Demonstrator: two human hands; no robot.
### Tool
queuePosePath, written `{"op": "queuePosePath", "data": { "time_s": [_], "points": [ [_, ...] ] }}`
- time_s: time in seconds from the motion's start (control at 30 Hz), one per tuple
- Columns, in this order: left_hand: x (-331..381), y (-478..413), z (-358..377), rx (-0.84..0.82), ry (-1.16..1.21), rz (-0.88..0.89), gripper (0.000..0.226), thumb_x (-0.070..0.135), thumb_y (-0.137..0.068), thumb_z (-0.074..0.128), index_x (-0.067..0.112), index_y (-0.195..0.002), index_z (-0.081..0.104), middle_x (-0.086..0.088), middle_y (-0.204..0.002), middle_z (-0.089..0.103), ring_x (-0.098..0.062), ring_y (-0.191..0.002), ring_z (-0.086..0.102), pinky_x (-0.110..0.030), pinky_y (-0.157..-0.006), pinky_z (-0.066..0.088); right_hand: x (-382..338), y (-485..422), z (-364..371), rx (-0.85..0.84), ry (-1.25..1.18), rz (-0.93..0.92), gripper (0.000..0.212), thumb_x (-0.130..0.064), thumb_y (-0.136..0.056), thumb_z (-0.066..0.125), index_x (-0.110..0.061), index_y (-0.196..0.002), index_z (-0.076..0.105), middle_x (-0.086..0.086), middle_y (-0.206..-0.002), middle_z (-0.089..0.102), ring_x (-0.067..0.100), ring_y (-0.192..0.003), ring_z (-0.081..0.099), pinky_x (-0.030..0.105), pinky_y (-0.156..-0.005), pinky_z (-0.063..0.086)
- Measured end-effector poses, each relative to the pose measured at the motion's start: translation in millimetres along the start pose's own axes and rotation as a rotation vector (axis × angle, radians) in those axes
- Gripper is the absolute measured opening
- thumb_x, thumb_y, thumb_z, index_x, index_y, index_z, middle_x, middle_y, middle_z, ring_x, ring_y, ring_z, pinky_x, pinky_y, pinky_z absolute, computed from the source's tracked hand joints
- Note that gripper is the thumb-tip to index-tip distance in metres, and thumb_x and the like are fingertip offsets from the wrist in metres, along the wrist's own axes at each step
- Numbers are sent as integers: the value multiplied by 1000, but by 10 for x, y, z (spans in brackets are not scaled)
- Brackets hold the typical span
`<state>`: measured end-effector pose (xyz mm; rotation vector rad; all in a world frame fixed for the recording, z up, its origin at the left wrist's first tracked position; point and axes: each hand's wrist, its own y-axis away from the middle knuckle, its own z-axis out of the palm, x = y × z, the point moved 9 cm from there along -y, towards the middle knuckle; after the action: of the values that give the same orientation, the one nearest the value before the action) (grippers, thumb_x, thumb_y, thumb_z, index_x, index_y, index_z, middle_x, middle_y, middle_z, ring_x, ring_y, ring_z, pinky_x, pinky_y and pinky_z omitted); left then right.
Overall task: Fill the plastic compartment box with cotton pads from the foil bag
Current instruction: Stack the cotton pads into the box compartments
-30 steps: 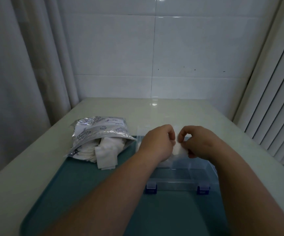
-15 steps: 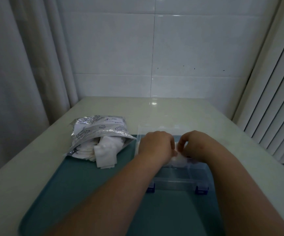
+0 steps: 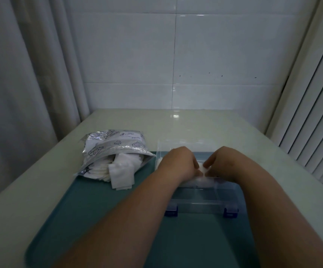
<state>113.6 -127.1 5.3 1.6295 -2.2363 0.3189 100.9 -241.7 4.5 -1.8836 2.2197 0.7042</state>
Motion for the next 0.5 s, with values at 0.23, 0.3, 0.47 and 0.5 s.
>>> {"op": "queuePosePath", "data": {
  "time_s": [0.23,0.3,0.47,0.5],
  "points": [
    [-14,17,-41,95,16,26,40,39,-80,76,22,-117,70,-1,-118,65,-20,-109,59,-28,-87,44,7,-44,-42,66,132,51,34,-23,-82,71,-16,-115,68,7,-113,65,22,-105,63,34,-94,51],
    [-9,12,-15,63,13,22,41,39,-83,74,21,-119,69,-3,-119,65,-21,-109,59,-29,-89,45,1,-60,-19,45,189,74,37,-25,-85,69,-11,-118,66,8,-116,64,22,-106,62,33,-97,50],
    [9,-9,44,-31,16,13,35,36,-89,68,16,-118,71,-6,-120,65,-23,-107,60,-30,-88,46,36,-163,91,4,190,73,38,-24,-86,67,-7,-120,65,11,-116,63,24,-105,63,36,-97,50],
    [11,-7,45,-31,12,15,36,37,-89,67,16,-118,71,-6,-119,65,-23,-107,60,-31,-88,46,37,-165,90,9,190,78,38,-23,-86,67,-7,-121,64,11,-116,63,24,-105,62,36,-97,50]
  ]
}}
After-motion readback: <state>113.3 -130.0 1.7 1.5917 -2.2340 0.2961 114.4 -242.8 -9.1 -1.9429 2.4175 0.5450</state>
